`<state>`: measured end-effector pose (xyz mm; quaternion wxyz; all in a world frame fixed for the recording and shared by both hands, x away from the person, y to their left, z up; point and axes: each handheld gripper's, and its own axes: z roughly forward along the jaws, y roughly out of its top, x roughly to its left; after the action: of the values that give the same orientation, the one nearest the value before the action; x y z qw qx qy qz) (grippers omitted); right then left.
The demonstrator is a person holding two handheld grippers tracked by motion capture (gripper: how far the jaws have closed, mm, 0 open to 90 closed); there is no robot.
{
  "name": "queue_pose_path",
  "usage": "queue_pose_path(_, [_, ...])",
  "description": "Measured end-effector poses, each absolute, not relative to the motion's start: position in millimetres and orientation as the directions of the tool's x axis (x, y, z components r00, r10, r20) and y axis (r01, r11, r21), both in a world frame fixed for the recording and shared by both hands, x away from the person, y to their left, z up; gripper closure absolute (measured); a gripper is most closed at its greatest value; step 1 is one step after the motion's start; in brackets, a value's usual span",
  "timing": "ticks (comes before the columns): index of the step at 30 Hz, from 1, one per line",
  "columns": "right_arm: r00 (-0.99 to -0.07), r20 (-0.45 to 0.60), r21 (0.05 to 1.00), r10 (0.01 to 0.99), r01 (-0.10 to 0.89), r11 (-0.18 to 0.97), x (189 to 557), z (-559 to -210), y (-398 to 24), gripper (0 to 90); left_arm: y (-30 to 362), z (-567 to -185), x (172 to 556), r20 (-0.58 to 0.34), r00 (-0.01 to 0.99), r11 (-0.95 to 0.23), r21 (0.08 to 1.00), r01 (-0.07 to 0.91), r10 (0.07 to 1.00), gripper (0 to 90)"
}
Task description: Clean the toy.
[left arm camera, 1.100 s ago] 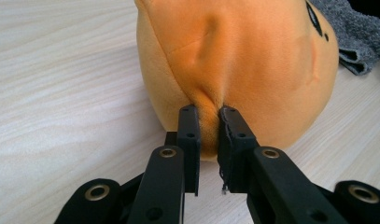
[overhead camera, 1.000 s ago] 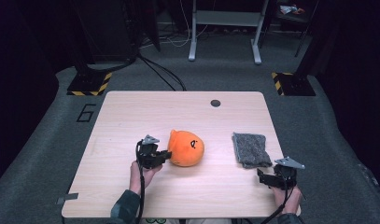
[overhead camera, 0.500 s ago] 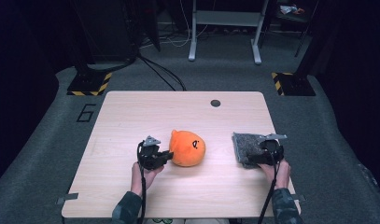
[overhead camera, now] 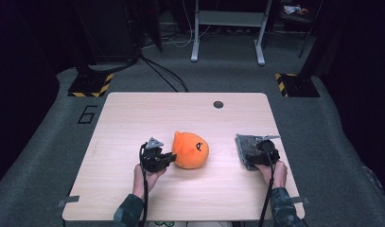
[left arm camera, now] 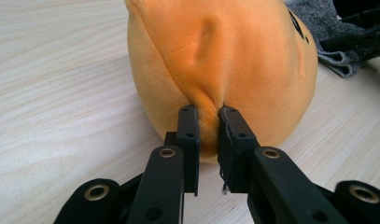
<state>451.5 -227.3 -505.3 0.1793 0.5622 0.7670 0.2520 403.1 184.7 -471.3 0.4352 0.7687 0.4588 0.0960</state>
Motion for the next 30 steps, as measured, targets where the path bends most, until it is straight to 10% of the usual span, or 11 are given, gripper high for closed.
queue_pose_path(13, [-0.287,0.062,0.644,0.956,0.744,0.182,444.1,-506.4,-238.6,71.3,179.9,-467.2,402.2,-0.218,0.579,-0.221,0.776,0.591,0.785,79.4])
queue_pose_path(30, [-0.295,0.123,0.736,0.948,0.668,0.112,423.9,-475.0,-244.4,75.6,176.5,-464.5,401.7,-0.182,0.595,-0.249,0.785,0.567,0.782,79.4])
